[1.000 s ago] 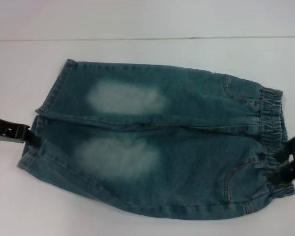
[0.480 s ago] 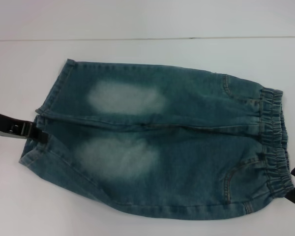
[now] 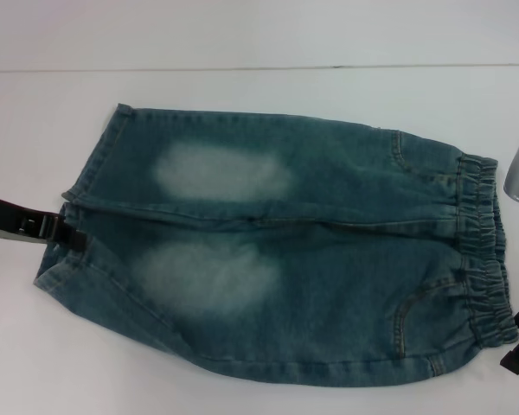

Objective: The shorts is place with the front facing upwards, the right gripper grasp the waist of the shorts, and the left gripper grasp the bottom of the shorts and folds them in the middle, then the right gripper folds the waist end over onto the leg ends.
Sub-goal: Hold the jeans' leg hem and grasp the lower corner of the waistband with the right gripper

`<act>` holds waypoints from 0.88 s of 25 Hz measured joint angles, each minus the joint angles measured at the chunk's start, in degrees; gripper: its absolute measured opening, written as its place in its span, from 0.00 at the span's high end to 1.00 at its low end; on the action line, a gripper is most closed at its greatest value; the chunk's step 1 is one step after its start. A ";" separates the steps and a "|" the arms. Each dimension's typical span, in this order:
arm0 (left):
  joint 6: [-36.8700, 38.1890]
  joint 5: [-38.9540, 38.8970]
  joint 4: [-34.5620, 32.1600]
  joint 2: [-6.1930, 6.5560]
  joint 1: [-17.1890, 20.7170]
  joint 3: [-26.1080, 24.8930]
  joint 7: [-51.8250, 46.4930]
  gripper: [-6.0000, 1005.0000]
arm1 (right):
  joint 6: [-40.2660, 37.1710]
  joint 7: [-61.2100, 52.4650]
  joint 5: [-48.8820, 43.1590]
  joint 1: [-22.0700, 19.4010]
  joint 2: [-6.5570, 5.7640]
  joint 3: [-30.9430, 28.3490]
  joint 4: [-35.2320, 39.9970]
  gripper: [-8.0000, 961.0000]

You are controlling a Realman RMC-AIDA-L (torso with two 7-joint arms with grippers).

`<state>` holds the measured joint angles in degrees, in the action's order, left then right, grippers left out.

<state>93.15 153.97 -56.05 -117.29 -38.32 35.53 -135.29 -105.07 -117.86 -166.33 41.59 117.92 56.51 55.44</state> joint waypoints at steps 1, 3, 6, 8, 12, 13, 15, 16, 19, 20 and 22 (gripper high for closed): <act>0.00 0.00 0.00 0.00 0.00 0.00 0.00 0.98 | 0.03 0.00 -0.01 0.04 0.05 0.03 -0.20 0.19; 0.00 0.00 -0.01 -0.05 0.00 -0.03 0.01 0.98 | 0.09 0.01 -0.02 0.10 0.12 0.12 -0.37 0.19; -0.39 0.00 0.31 -0.16 0.00 -0.08 0.09 0.98 | 0.24 0.13 0.01 0.12 0.37 0.16 -0.40 0.19; -0.54 0.00 0.75 -0.18 0.00 -0.04 0.10 0.98 | 0.34 0.41 0.18 0.13 0.61 0.04 -0.45 0.19; -0.68 0.00 1.31 -0.18 0.05 0.15 0.21 0.98 | 0.83 0.59 1.00 0.19 0.71 -1.16 -0.40 0.19; -0.75 0.00 1.32 -0.18 0.13 0.20 0.25 0.98 | 0.84 0.68 1.70 0.19 0.59 -1.59 -0.29 0.19; -0.82 0.01 1.36 -0.17 0.25 0.22 0.31 0.98 | 0.48 0.97 3.63 0.07 0.20 -2.27 -0.01 0.20; -0.88 0.01 1.41 -0.17 0.30 0.23 0.35 0.98 | 0.30 1.08 4.32 -0.02 0.02 -2.41 0.05 0.20; -1.20 0.02 1.82 -0.02 0.32 0.22 0.36 0.98 | -0.15 1.29 6.34 -0.14 -0.50 -2.77 0.03 0.20; -1.28 0.02 1.95 0.06 0.28 0.17 0.36 0.98 | -0.18 1.34 6.53 -0.12 -0.52 -2.83 -0.07 0.20; -1.33 0.02 2.04 0.12 0.15 0.06 0.37 0.98 | -0.20 1.56 6.61 -0.04 -0.48 -2.88 -0.25 0.20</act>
<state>91.83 153.99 -54.01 -117.17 -38.17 35.58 -134.92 -105.27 -116.30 -159.72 41.56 117.44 53.63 55.19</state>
